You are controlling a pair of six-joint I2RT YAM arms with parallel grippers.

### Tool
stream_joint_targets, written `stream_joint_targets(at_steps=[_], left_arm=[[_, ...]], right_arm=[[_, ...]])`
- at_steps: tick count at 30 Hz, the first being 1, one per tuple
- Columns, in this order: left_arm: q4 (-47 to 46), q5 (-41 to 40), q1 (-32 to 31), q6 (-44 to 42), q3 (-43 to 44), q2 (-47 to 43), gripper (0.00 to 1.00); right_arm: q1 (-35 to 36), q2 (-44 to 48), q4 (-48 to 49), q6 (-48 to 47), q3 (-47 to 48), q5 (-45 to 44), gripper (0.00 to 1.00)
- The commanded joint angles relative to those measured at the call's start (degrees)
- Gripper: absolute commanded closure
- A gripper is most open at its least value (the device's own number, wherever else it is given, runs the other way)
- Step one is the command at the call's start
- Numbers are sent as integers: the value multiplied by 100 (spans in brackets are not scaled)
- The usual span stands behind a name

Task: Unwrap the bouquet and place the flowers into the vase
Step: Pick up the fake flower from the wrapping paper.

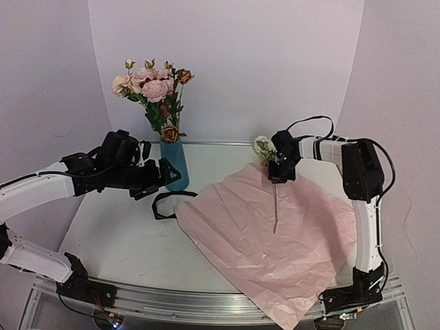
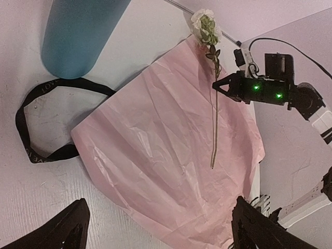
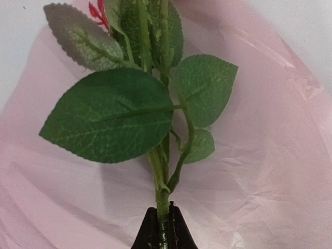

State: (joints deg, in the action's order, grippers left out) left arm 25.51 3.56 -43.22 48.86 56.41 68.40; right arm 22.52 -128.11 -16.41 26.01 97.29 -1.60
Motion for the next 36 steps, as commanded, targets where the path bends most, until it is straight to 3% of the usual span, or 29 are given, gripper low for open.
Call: stream_joint_targets(at_steps=[1,10,20,27,36], left_arm=[[-138,77,-159,-91,470,128,3],[-204,286,-512,-97,755,295,4],[-426,215,-1071,-163,1460,916,6],[-495,235,-1308,-312,2156,1391,7],[-783,445,-1378,-450,3492,2256,15]], right_arm=[[-18,1103,18,138,-164,257,100],[-10,2033,628,227,-651,1241,100],[24,3737,3530,1003,-2461,2920,100],[115,4105,4209,1037,-2578,3770,100],[146,4576,5036,1393,-2786,4478,100]])
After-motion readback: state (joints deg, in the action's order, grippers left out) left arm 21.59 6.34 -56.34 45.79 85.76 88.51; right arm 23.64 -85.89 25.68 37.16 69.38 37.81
